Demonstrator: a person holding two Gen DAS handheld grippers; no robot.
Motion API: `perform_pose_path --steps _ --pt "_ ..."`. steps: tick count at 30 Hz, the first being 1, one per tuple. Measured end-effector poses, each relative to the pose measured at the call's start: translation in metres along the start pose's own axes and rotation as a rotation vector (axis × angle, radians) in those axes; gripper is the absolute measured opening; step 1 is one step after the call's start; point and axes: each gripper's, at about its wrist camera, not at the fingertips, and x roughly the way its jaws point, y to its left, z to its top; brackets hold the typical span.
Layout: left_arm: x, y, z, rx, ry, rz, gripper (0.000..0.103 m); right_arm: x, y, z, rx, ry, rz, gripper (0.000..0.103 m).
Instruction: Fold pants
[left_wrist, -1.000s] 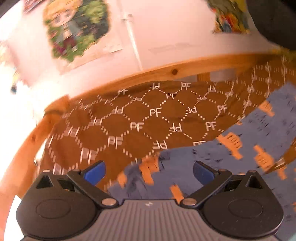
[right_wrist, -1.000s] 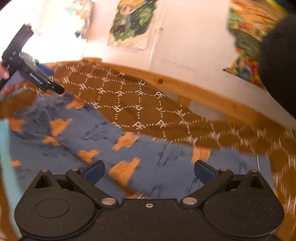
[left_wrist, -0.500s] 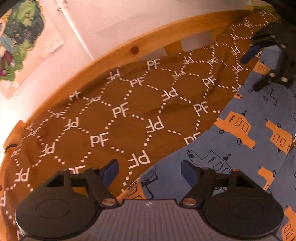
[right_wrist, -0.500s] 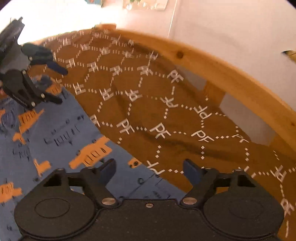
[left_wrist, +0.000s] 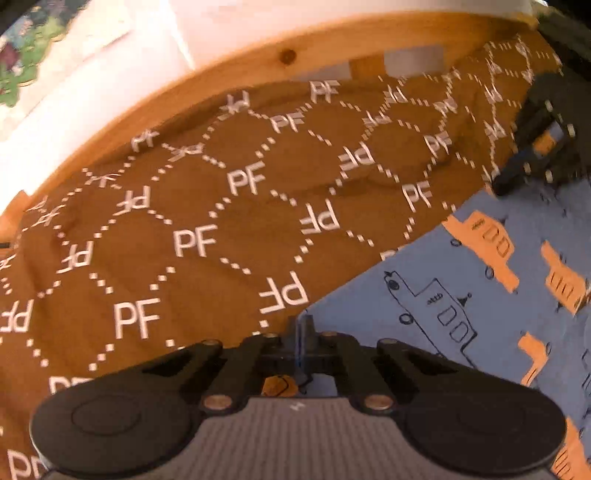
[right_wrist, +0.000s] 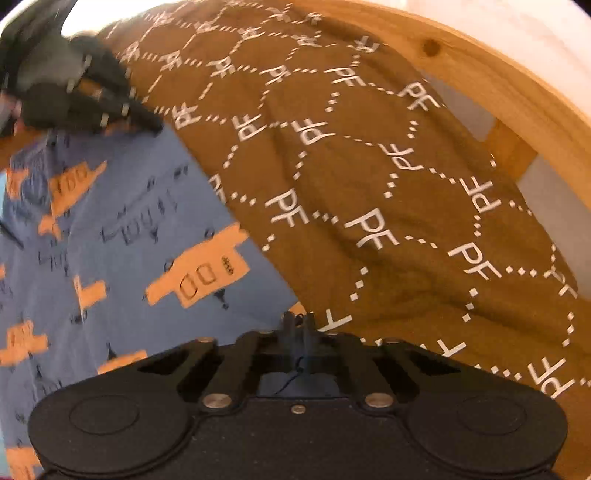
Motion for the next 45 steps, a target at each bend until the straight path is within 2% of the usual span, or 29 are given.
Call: perform_pose_path --steps 3,4,9,11,14,17,19,20,21,22,23,24,25,26,28,29,33,35,37,40,41,42,43,44,45 --pt "-0.014 0.006 -0.001 -0.058 -0.049 0.002 0.000 -0.010 0.008 -0.001 -0.029 -0.031 -0.058 0.000" --pt "-0.018 0.007 0.000 -0.072 -0.066 0.010 0.000 -0.016 0.011 0.000 -0.041 -0.058 -0.103 0.000" --pt "-0.033 0.019 0.017 -0.115 -0.166 0.121 0.000 -0.041 0.013 0.026 -0.046 -0.192 -0.316 0.000" --pt "-0.026 0.027 0.030 -0.151 -0.166 0.147 0.000 -0.040 0.008 0.041 -0.044 -0.218 -0.384 0.000" --pt "-0.001 0.039 0.042 -0.203 -0.116 0.163 0.000 -0.016 -0.006 0.060 -0.025 -0.174 -0.413 0.000" --pt "0.025 0.042 0.043 -0.191 -0.076 0.190 0.000 0.016 -0.015 0.064 -0.013 -0.114 -0.441 0.000" --pt "0.032 0.044 0.039 -0.188 -0.065 0.167 0.000 0.027 -0.017 0.062 0.010 -0.098 -0.435 0.000" --pt "0.033 0.045 0.037 -0.173 -0.075 0.159 0.004 0.031 -0.016 0.061 0.014 -0.090 -0.431 0.001" --pt "0.031 0.049 0.036 -0.163 -0.085 0.140 0.009 0.033 -0.017 0.061 0.020 -0.086 -0.426 0.011" --pt "0.028 0.053 0.034 -0.163 -0.095 0.116 0.013 0.030 -0.019 0.060 0.030 -0.091 -0.426 0.029" --pt "0.023 0.058 0.032 -0.175 -0.107 0.101 0.030 0.024 -0.022 0.059 0.042 -0.101 -0.440 0.041" --pt "0.017 0.063 0.030 -0.196 -0.122 0.099 0.057 0.019 -0.026 0.058 0.051 -0.118 -0.450 0.065" --pt "0.010 0.067 0.027 -0.216 -0.141 0.104 0.069 0.011 -0.029 0.057 0.057 -0.141 -0.455 0.079" --pt "0.002 0.072 0.024 -0.237 -0.169 0.124 0.080 0.003 -0.031 0.056 0.058 -0.163 -0.456 0.081" --pt "-0.012 0.083 0.017 -0.275 -0.223 0.151 0.085 -0.012 -0.035 0.056 0.064 -0.204 -0.439 0.082" --pt "-0.018 0.090 0.014 -0.289 -0.238 0.134 0.086 -0.016 -0.038 0.058 0.077 -0.216 -0.418 0.082" --pt "-0.026 0.110 0.005 -0.278 -0.231 0.044 0.087 -0.010 -0.028 0.073 0.028 -0.225 -0.306 0.082" --pt "-0.022 0.114 0.001 -0.263 -0.199 0.011 0.087 0.001 -0.016 0.080 -0.034 -0.205 -0.276 0.078" --pt "-0.021 0.113 -0.002 -0.243 -0.170 -0.034 0.086 0.013 -0.004 0.088 -0.072 -0.186 -0.266 0.069" --pt "-0.025 0.103 -0.006 -0.197 -0.155 -0.052 0.084 0.021 0.007 0.098 -0.095 -0.199 -0.225 0.066" --pt "-0.025 0.099 -0.005 -0.179 -0.142 -0.045 0.079 0.023 0.010 0.101 -0.107 -0.197 -0.219 0.064" --pt "-0.025 0.094 -0.004 -0.158 -0.119 -0.029 0.068 0.027 0.014 0.105 -0.124 -0.194 -0.215 0.059" --pt "-0.023 0.090 -0.002 -0.136 -0.094 -0.017 0.064 0.029 0.017 0.109 -0.138 -0.191 -0.213 0.056" --pt "-0.021 0.085 -0.003 -0.113 -0.080 -0.017 0.055 0.031 0.020 0.111 -0.150 -0.186 -0.213 0.055" --pt "-0.022 0.080 -0.004 -0.097 -0.071 -0.022 0.038 0.034 0.023 0.115 -0.159 -0.179 -0.220 0.053"
